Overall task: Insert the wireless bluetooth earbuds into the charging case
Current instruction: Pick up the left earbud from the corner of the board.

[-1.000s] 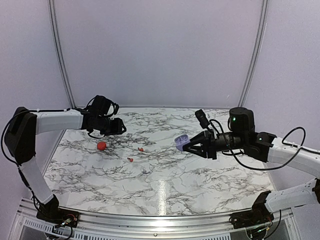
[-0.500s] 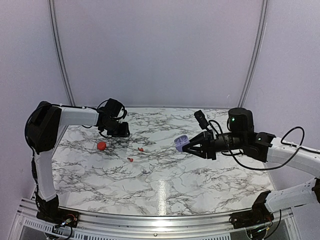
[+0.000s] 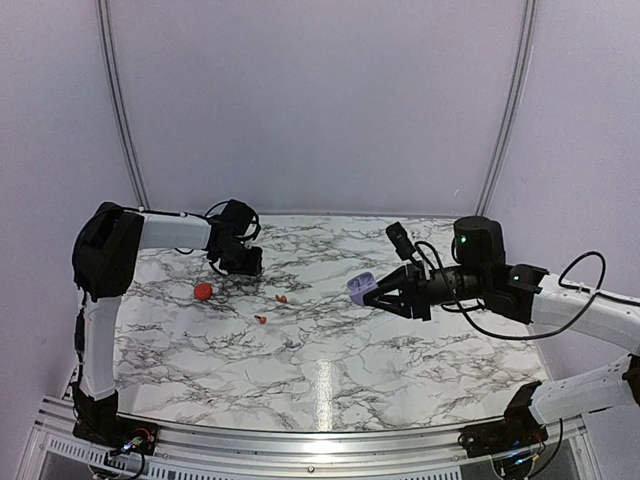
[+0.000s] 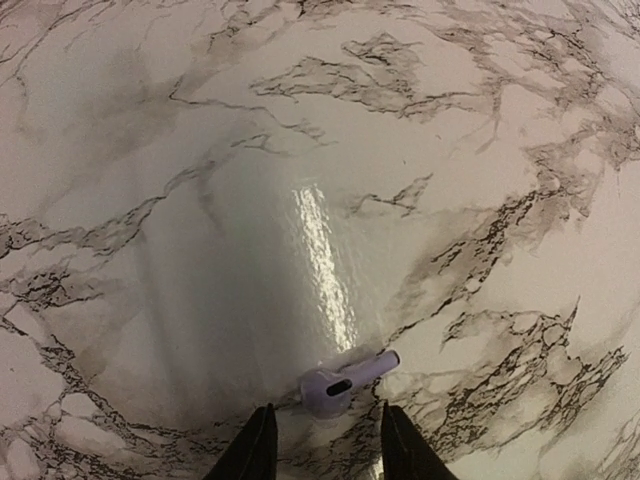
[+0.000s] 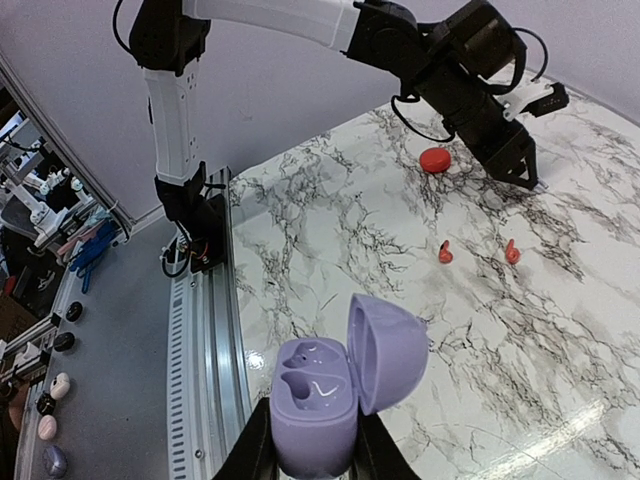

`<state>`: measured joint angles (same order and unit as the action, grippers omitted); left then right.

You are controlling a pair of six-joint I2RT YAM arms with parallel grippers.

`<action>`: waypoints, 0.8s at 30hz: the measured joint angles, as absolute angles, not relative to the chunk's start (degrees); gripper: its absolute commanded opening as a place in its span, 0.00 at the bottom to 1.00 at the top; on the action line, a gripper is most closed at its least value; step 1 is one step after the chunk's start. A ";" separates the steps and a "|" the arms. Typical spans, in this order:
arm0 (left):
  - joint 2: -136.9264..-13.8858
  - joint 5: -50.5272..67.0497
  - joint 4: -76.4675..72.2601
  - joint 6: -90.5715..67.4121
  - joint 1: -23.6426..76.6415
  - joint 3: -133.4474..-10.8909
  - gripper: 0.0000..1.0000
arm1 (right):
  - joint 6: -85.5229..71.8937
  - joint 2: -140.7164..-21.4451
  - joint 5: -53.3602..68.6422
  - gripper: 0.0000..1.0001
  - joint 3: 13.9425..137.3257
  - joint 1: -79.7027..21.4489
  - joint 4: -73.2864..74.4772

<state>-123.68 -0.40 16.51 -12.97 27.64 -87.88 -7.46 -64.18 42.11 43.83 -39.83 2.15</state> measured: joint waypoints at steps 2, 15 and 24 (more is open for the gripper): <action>-124.95 -0.99 16.93 -12.58 27.64 -89.41 0.38 | -7.46 -64.36 42.13 0.03 43.83 -39.83 2.15; -129.21 -3.16 19.14 -10.59 27.66 -95.13 0.28 | -7.27 -65.10 42.57 0.03 43.83 -39.38 2.15; -129.60 -4.14 19.94 -9.39 27.68 -95.81 0.17 | -7.25 -65.21 42.78 0.03 43.83 -39.29 2.15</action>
